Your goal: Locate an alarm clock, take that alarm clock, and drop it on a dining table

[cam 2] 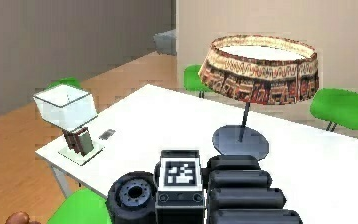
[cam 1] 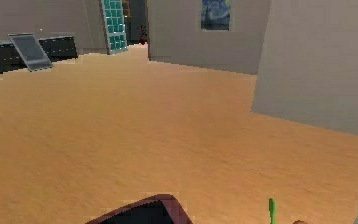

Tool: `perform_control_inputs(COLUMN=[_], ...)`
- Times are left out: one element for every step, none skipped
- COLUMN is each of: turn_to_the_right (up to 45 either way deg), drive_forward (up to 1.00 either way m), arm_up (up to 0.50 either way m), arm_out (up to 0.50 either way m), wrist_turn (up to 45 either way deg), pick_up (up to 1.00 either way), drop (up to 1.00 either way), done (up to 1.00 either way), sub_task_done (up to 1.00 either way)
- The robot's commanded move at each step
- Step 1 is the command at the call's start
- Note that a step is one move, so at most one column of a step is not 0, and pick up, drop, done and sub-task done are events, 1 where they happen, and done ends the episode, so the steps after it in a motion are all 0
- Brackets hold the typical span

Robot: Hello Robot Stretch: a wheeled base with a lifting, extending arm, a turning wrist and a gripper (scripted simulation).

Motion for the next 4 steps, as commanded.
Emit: perform_control_inputs(turn_to_the_right=[0.0,0.0,0.0,0.0], drive_forward=[0.00,0.00,0.00,0.00], arm_up=[0.00,0.00,0.00,0.00], arm_out=[0.46,0.00,0.00,0.00], wrist_turn=[0.0,45.0,45.0,45.0], pick_up=[0.00,0.00,0.00,0.00], drop=[0.00,0.00,0.00,0.00], done=[0.00,0.00,0.00,0.00], sub_task_done=[0.00,0.00,0.00,0.00])
